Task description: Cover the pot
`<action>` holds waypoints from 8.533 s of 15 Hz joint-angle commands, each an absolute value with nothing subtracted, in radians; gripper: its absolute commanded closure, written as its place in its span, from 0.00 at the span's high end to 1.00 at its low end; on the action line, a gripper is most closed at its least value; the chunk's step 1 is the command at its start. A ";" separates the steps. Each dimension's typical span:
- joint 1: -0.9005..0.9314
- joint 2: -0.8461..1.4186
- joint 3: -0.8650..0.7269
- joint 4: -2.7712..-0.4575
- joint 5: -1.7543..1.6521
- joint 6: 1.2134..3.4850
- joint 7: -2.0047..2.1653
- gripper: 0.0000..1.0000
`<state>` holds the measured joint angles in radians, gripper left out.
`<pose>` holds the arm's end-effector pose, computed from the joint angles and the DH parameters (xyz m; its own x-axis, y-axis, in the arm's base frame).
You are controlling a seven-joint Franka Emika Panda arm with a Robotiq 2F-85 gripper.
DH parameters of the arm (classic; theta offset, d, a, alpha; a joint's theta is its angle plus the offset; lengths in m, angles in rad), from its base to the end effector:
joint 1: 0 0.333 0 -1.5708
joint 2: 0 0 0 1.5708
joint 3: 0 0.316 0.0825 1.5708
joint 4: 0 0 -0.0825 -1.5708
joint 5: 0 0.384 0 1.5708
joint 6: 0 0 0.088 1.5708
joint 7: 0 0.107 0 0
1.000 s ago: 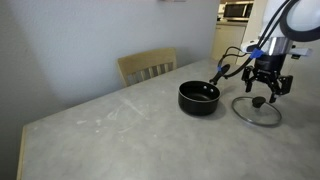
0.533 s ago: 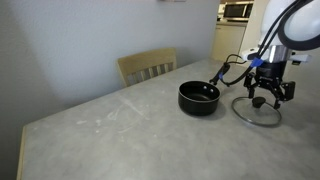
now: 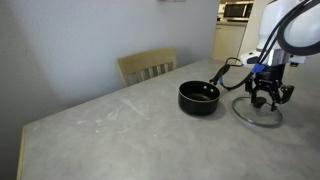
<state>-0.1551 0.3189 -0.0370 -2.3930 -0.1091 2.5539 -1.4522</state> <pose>0.4736 -0.0916 0.1730 0.2062 0.9756 -0.0755 0.9645 -0.2157 -0.1524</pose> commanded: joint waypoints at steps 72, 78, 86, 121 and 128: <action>0.019 0.459 0.107 -1.805 -0.116 2.190 -0.961 0.14; 0.019 0.458 0.108 -1.804 -0.110 2.178 -0.925 0.14; 0.017 0.458 0.110 -1.804 -0.102 2.170 -0.883 0.14; -0.161 0.517 0.078 -1.743 0.101 2.195 -1.040 0.14; -0.126 0.533 0.082 -1.728 0.094 2.188 -1.045 0.14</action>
<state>-0.1248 0.5270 0.0762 -1.7404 0.1100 2.1914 -1.0399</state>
